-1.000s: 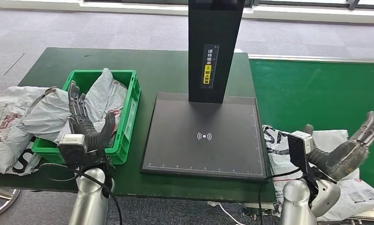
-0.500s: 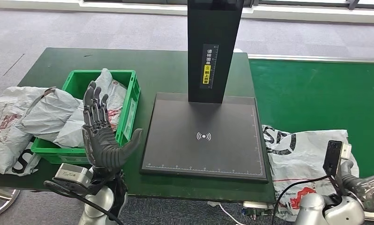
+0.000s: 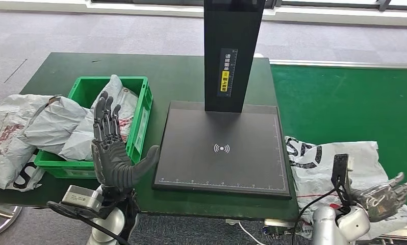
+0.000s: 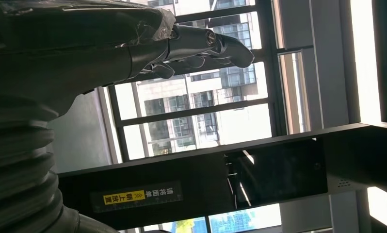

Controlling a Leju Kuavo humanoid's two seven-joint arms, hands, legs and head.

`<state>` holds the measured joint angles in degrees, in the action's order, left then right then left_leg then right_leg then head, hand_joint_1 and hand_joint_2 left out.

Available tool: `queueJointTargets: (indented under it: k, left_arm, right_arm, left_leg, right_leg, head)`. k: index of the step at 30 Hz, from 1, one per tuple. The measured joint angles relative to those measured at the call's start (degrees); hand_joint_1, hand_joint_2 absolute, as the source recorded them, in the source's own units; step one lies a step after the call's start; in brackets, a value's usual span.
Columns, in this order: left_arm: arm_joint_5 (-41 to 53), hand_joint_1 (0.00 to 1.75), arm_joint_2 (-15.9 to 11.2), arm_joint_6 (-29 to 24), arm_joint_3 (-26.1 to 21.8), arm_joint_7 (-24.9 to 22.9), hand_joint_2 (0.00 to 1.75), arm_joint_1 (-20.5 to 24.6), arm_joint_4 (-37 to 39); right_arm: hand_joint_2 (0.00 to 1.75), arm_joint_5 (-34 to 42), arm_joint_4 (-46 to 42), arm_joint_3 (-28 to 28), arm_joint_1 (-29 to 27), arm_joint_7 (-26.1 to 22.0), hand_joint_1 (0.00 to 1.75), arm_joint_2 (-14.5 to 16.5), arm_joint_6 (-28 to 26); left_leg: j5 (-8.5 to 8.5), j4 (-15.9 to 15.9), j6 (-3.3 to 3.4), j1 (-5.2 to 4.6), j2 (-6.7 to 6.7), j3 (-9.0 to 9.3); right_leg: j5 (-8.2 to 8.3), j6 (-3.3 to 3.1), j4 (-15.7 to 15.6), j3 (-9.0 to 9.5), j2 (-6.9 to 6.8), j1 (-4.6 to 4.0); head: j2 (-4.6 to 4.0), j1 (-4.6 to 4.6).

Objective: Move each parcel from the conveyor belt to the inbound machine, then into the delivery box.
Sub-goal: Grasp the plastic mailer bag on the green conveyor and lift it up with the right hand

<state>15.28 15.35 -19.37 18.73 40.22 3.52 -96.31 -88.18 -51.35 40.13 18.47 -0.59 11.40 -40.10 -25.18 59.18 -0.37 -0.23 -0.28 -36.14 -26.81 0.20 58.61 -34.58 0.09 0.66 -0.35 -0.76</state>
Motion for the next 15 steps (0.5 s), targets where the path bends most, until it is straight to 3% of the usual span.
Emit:
queueJointTargets:
  k: [9,15]
  left_arm:
    - [0.9,0.0,0.1,0.1,0.0,0.0,1.75,-0.7,0.0]
    - [1.5,0.0,0.1,-0.4,0.0,0.0,1.75,-1.2,0.0]
  right_arm:
    - [1.75,0.8,13.4,-1.3,2.8,5.9,0.0,-2.9,0.0]
    - [1.75,-0.1,19.3,-1.8,4.4,6.5,0.0,-4.0,0.0]
  left_leg:
    - [-0.01,0.0,-0.01,0.0,0.0,-0.01]
    - [-0.01,0.0,-0.01,0.0,-0.01,0.0]
  right_leg:
    - [-0.01,0.0,0.0,0.0,0.0,0.0]
    - [-0.01,0.0,0.0,0.0,-0.01,0.0]
  head:
    - [0.0,0.0]
    - [0.0,0.0]
